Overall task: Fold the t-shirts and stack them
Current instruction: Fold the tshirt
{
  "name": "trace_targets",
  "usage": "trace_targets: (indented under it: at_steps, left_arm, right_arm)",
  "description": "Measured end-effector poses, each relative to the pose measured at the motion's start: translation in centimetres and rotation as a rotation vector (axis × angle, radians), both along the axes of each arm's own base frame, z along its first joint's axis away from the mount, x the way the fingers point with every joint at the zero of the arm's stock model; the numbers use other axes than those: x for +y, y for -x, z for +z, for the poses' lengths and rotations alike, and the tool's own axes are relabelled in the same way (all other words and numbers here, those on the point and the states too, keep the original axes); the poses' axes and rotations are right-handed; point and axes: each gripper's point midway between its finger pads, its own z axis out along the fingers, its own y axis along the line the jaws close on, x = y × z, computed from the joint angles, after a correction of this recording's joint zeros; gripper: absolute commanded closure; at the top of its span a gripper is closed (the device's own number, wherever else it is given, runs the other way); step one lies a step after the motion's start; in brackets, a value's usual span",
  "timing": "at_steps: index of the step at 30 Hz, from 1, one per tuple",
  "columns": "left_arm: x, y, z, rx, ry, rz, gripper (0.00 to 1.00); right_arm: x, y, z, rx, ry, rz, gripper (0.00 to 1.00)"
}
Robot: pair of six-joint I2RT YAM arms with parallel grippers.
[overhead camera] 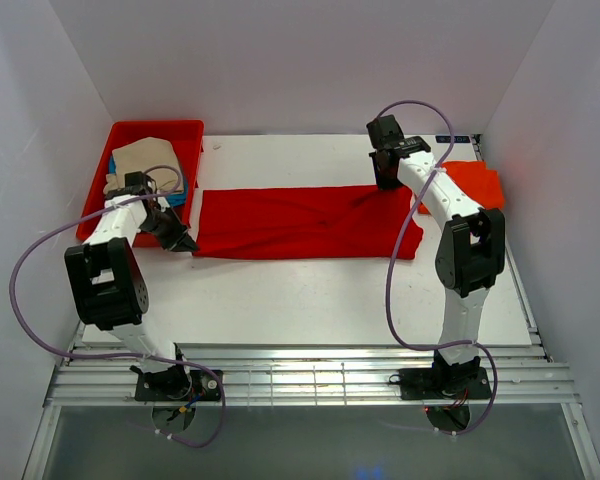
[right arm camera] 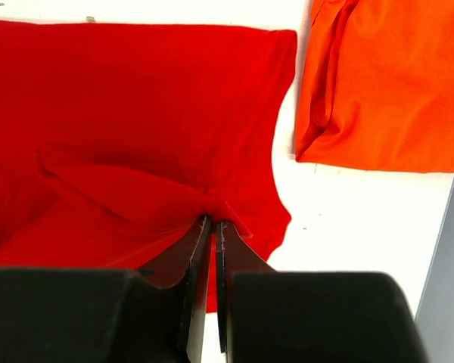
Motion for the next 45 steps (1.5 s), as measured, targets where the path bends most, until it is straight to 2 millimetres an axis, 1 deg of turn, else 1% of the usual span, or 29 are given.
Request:
trace_targets:
  at_steps: [3,8,14,17,24,29,34,45]
  left_arm:
    - [-0.5,-0.2,-0.2,-0.001,0.036,-0.007,0.82]
    - [-1.1,-0.6,-1.2,0.013,0.084,-0.018,0.83]
    - [-1.4,-0.8,-2.5,0.041,0.109,-0.022,0.83]
    - [-1.5,-1.1,-2.2,0.034,0.118,-0.024,0.83]
    - [-1.5,-2.9,-1.7,0.0,0.135,-0.026,0.84]
    - [-1.7,-3.7,-1.7,-0.006,0.154,-0.024,0.84]
    - [-1.7,-3.9,-1.7,-0.01,0.163,-0.025,0.85]
    - [-1.5,-4.1,-1.7,-0.014,0.165,-0.011,0.85]
  right_arm:
    - [0.0,-0.1,0.0,-0.002,0.0,0.0,0.92]
    - [-0.2,-0.2,-0.3,0.003,0.012,-0.007,0.92]
    - [-0.5,-0.3,-0.6,0.007,0.022,-0.017,0.92]
    - [-0.7,-0.5,-0.6,0.005,0.025,-0.022,0.92]
    - [-0.8,-1.5,-0.4,-0.01,0.025,-0.032,0.92]
    - [-0.9,-1.9,-0.9,-0.005,0.03,-0.038,0.92]
    - [-1.1,-1.9,-1.3,0.004,0.035,-0.042,0.92]
    - [-1.3,-2.0,-1.3,0.004,0.036,-0.045,0.92]
